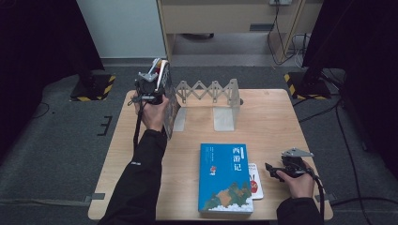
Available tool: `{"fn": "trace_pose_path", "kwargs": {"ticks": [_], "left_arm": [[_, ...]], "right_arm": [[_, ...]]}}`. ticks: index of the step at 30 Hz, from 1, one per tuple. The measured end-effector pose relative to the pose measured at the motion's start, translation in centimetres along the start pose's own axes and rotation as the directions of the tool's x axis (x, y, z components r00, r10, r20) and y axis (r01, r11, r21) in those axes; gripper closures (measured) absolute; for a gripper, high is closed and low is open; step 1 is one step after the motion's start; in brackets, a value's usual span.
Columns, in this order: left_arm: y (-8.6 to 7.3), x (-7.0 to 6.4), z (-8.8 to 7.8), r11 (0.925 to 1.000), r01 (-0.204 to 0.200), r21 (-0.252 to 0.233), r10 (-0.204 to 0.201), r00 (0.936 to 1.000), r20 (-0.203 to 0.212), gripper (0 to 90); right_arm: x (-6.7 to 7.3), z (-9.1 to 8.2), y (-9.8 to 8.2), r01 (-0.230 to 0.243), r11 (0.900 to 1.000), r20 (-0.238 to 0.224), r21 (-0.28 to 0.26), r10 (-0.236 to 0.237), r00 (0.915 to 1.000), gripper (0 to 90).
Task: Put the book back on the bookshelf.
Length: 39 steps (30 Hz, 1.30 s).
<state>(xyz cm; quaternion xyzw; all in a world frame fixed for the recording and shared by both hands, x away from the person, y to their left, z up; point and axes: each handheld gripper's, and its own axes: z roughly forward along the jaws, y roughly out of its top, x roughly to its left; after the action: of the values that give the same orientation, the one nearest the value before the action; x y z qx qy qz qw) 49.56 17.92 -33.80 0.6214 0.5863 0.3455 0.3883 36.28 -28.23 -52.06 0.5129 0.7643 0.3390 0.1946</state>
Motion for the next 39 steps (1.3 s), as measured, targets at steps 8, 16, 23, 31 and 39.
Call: {"fn": "trace_pose_path", "kwargs": {"ticks": [8,16,23,31,39], "left_arm": [[-0.7,0.6,-0.9,0.9996,0.020,-0.018,-0.019,0.9992,0.034,72.1],[-1.6,1.3,-3.5,0.9936,0.058,-0.097,-0.041,0.9847,0.170,54.2],[-2.9,2.3,-6.4,0.9831,0.057,-0.174,-0.011,0.9665,0.256,45.7],[-5.2,3.7,-9.0,0.9790,0.030,-0.202,0.034,0.9511,0.307,42.4],[-8.6,3.7,-10.3,0.9849,0.001,-0.173,0.063,0.9307,0.360,40.1]], "right_arm": [[0.0,0.0,0.0,0.004,1.000,0.000,0.002,-0.004,1.0000,20.8],[0.0,-0.1,0.1,-0.001,1.000,0.003,-0.004,0.001,1.0000,20.6],[0.1,-0.2,0.2,0.004,1.000,0.004,-0.014,-0.004,1.0000,20.3],[0.4,-0.3,0.4,0.010,1.000,0.000,-0.017,-0.010,1.0000,20.3],[0.7,-0.4,0.6,0.014,1.000,-0.004,-0.025,-0.014,0.9999,20.2]]}}
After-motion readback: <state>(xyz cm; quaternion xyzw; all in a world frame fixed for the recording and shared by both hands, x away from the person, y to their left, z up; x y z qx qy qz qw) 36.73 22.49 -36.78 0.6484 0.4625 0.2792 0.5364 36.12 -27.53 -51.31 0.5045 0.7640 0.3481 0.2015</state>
